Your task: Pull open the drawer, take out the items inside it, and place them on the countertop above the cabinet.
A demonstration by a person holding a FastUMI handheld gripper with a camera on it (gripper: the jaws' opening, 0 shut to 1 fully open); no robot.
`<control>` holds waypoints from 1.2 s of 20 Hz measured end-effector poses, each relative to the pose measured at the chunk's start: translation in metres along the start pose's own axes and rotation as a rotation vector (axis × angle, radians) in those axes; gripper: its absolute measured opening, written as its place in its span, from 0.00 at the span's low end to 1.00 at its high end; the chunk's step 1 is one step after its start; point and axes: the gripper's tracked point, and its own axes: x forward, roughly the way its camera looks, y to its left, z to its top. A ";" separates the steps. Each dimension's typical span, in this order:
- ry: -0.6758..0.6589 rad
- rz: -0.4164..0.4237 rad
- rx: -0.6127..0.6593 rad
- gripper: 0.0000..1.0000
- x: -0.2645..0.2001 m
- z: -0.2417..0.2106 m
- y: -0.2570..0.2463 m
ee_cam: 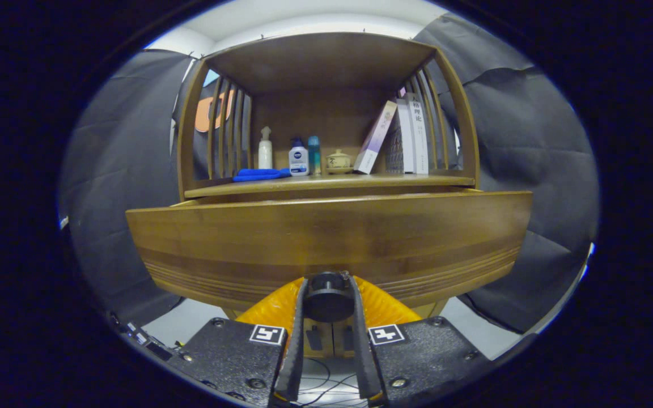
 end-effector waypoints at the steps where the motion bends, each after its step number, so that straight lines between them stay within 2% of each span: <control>1: 0.001 0.001 0.003 0.41 -0.005 -0.001 0.000; 16: 0.021 0.019 -0.021 0.41 -0.053 -0.024 0.004; 23: 0.023 0.020 -0.033 0.41 -0.057 -0.025 0.003; 24: 0.008 0.011 -0.040 0.45 -0.058 -0.022 0.001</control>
